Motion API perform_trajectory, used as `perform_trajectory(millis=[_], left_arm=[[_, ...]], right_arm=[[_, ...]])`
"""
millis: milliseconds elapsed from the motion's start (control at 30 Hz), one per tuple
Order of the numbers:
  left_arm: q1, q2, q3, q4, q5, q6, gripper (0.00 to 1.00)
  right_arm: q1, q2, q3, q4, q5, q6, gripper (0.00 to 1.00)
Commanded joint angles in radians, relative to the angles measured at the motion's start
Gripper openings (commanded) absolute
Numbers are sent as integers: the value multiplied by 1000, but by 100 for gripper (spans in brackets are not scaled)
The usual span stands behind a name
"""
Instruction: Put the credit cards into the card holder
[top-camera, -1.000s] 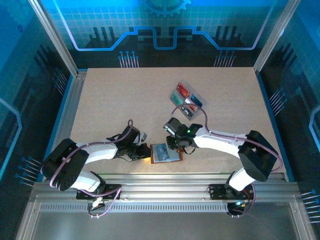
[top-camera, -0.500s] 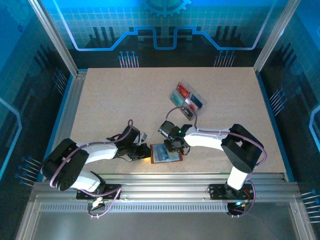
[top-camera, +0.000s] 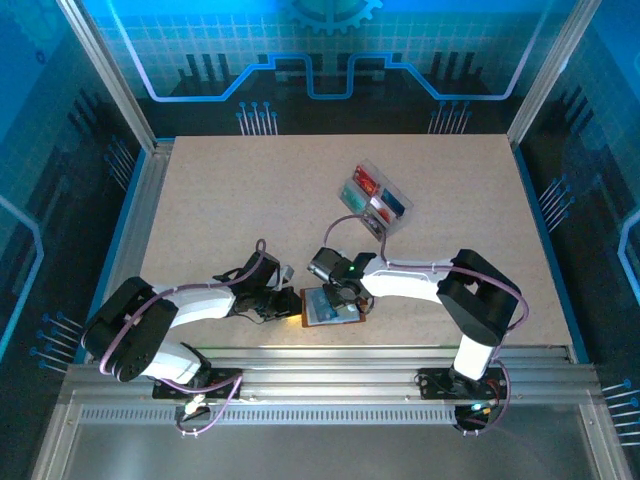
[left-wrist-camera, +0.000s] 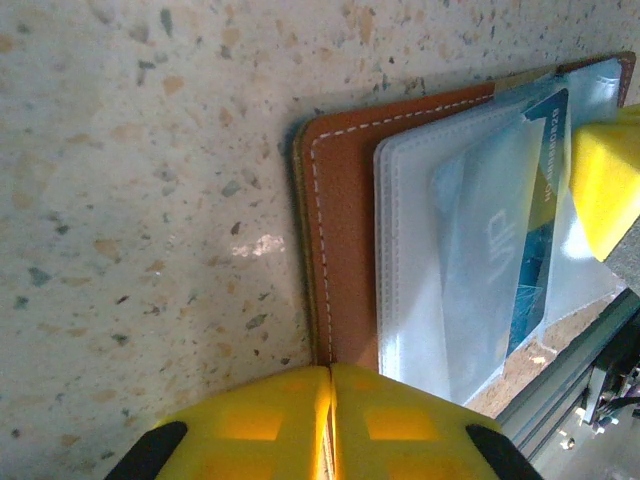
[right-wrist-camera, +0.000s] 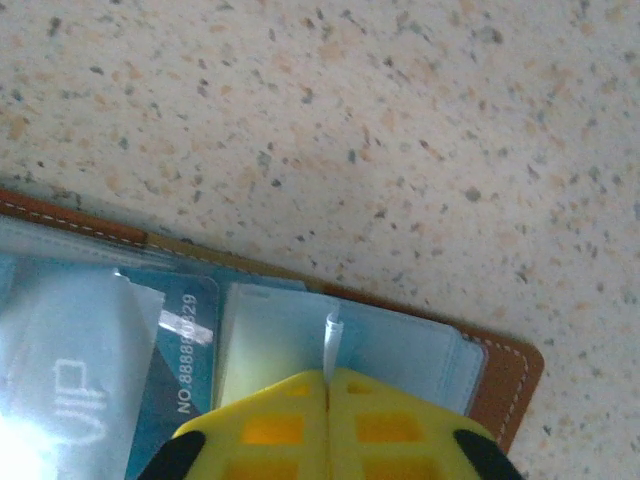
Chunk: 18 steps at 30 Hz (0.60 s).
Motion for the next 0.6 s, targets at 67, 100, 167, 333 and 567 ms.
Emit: perform_trajectory(millis=[67, 100, 167, 333, 567], left_arm=[[-10, 40, -30, -39, -51, 12, 13], [-9, 43, -30, -37, -52, 11, 13], [-11, 46, -31, -35, -50, 10, 13], [-13, 46, -29, -35, -49, 9, 13], [-26, 52, -26, -26, -52, -1, 13]], right_arm=[[29, -17, 43, -141, 107, 4, 0], [36, -24, 54, -157, 122, 4, 0], [45, -35, 71, -178, 137, 3, 0], [77, -33, 116, -198, 126, -12, 0], [77, -28, 123, -64, -68, -34, 4]])
